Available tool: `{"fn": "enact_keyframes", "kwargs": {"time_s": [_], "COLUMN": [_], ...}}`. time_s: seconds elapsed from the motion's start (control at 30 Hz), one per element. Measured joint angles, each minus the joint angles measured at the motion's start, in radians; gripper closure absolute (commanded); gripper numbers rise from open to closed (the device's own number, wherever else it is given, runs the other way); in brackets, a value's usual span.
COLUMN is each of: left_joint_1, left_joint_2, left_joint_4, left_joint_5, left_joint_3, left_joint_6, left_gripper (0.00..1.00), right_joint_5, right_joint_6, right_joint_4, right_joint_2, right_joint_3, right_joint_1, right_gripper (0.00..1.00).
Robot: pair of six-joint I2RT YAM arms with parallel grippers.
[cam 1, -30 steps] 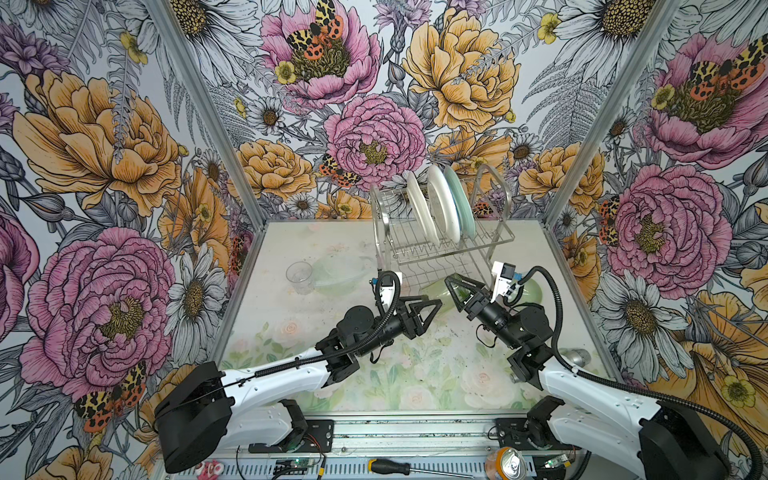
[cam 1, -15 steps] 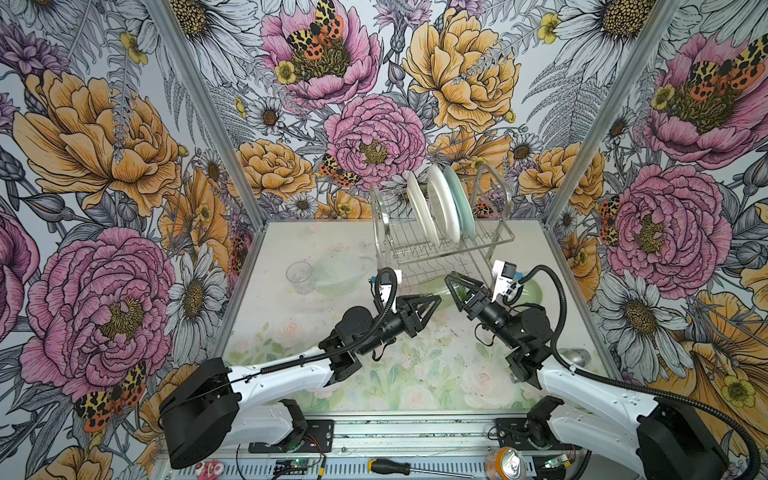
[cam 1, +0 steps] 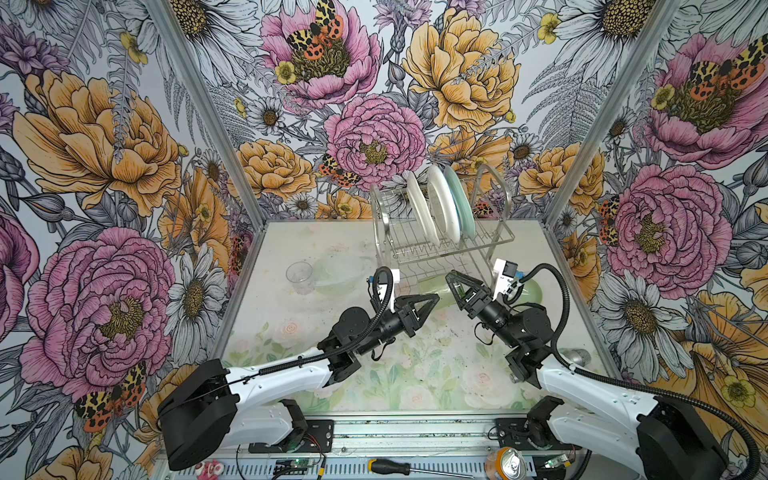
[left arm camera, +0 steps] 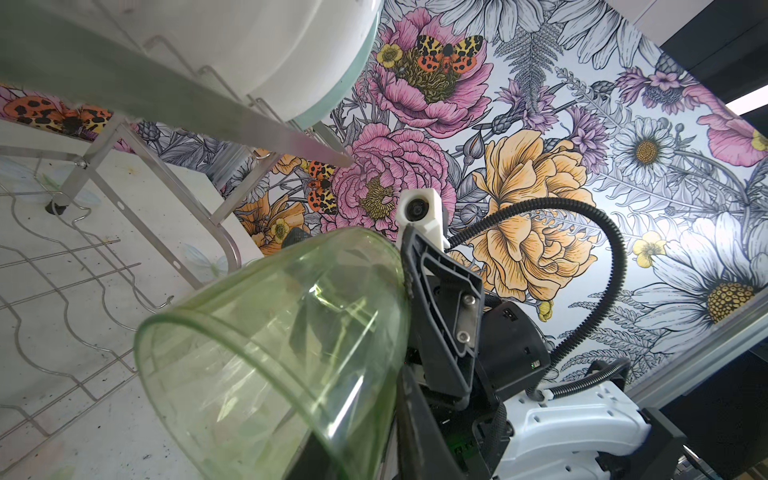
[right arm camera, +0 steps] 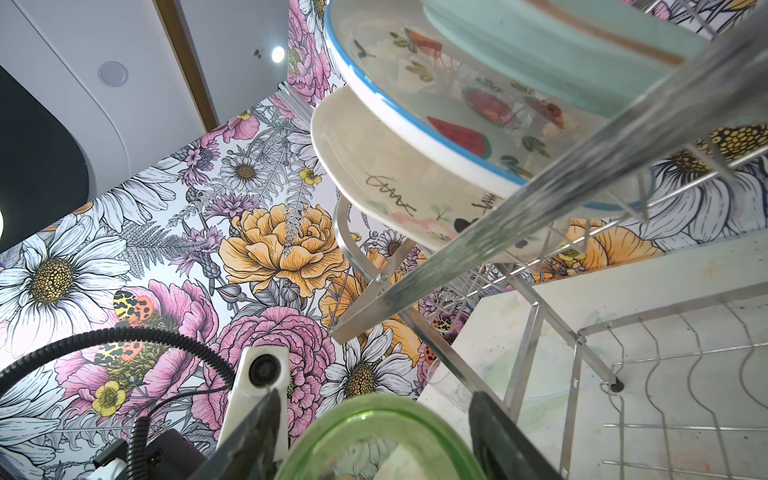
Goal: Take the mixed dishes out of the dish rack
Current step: 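Open the right gripper and pull it back while the left gripper takes the cup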
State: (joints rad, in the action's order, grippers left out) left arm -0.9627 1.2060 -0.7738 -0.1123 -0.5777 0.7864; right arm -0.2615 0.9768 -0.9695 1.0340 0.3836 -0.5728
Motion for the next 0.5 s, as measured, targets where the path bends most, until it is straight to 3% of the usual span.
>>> {"fn": "enact_keyframes", "kwargs": {"time_s": [0.5], "left_joint_1": [-0.002], "left_joint_2": [-0.087], "left_joint_4": [0.124], "left_joint_5": [0.021], "left_joint_3": [0.006], "left_joint_6": [-0.038], "left_gripper": [1.0], "right_joint_5": [-0.042], "right_joint_6": [-0.063], "right_joint_4": [0.068], "right_joint_2": [-0.01], "right_joint_3": [0.006], "right_joint_1": [-0.011], "right_gripper": [0.13]}}
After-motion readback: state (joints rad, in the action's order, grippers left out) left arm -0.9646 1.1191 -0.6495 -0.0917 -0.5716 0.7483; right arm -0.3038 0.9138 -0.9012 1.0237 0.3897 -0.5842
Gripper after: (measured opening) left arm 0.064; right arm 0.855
